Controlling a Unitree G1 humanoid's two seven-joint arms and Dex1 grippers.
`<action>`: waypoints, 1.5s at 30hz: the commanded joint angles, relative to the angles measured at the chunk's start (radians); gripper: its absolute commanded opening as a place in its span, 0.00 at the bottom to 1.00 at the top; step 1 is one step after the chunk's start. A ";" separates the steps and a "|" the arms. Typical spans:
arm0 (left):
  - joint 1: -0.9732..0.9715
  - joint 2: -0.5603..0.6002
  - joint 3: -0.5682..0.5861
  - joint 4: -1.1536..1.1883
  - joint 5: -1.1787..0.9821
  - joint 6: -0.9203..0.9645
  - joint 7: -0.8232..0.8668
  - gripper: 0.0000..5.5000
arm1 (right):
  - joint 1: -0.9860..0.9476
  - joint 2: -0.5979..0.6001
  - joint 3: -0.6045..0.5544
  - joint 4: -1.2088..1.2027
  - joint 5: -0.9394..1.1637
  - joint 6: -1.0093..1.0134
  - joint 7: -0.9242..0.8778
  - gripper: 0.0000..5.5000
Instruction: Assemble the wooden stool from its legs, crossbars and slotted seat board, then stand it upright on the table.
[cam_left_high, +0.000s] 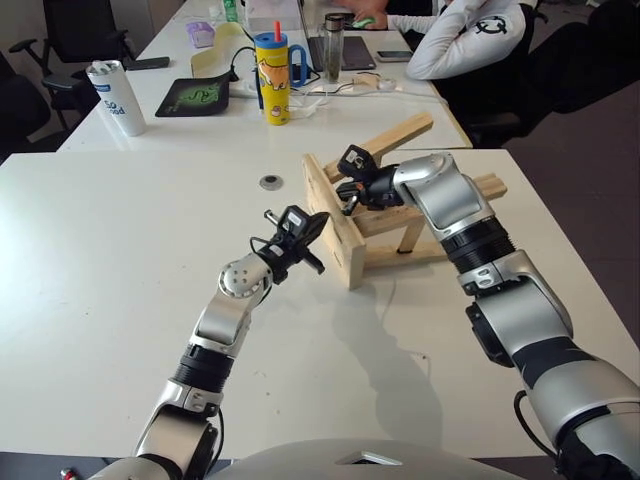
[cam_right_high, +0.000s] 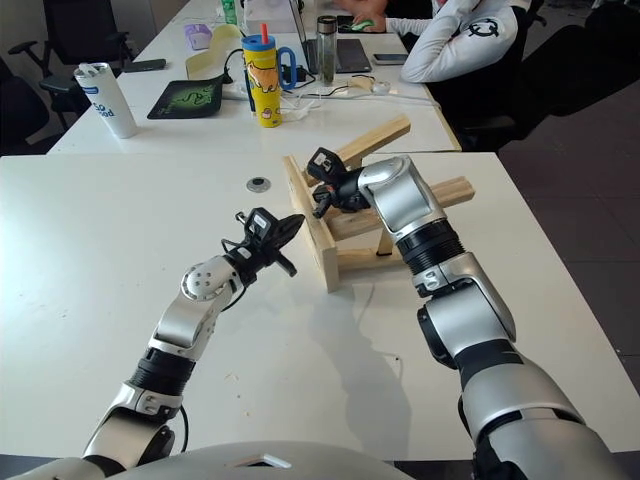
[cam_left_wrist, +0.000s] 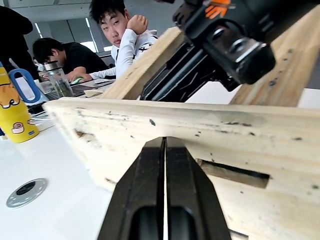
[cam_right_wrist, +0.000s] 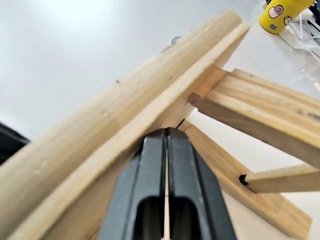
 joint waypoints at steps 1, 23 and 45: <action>-0.025 -0.054 -0.095 -0.082 -0.009 0.040 -0.057 0.00 | 0.060 0.014 0.076 -0.120 0.062 -0.038 0.188 0.00; -0.048 -0.071 -0.084 -0.191 -0.012 0.099 -0.064 0.00 | 0.066 -0.063 0.078 -0.019 -0.039 -0.268 0.233 0.00; -0.012 -0.045 -0.068 -0.239 -0.024 0.129 -0.063 0.00 | 0.017 -0.139 -0.269 0.121 0.028 -0.298 -0.054 0.00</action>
